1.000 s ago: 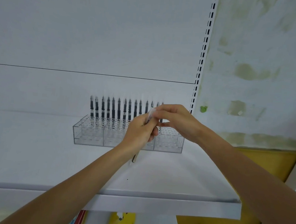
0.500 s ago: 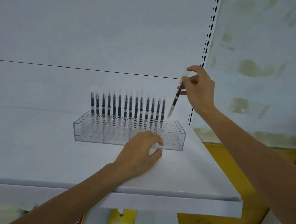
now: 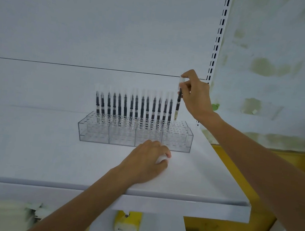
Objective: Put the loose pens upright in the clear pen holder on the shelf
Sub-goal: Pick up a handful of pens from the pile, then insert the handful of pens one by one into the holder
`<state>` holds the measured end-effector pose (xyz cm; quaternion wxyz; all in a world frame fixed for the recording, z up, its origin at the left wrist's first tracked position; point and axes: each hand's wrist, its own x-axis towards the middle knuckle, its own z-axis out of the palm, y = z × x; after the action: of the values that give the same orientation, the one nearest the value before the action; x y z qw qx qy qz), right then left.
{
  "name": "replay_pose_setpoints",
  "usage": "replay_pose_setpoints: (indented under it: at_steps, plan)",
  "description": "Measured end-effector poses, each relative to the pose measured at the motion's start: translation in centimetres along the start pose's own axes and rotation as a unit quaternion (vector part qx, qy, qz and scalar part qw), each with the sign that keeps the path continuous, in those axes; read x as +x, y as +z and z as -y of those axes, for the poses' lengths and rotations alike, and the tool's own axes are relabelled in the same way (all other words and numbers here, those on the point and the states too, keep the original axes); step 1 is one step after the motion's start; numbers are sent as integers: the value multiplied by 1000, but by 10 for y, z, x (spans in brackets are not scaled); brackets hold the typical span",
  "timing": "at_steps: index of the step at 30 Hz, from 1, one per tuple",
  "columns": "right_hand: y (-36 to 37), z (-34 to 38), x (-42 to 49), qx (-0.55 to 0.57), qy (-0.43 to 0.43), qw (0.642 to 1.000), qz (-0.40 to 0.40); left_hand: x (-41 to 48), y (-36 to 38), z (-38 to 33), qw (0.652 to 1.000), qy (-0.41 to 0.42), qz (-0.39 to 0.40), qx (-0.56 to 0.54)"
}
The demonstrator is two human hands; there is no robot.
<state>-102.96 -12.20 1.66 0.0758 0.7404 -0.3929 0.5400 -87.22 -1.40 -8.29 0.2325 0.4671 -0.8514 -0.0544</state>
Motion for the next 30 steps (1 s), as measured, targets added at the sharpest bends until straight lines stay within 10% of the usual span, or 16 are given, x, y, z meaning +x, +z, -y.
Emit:
replay_pose_setpoints:
  at_steps: [20,25,30]
  plan:
    - [6,14,-25,-117,146,966,176,-3,-4,-3,1000,-12,0,-28]
    - [4,43,-23,-241,73,965,78,-28,-31,30,995,-48,-75,-46]
    - [59,137,-13,-136,21,985,105,-86,-105,109,980,-139,-142,-23]
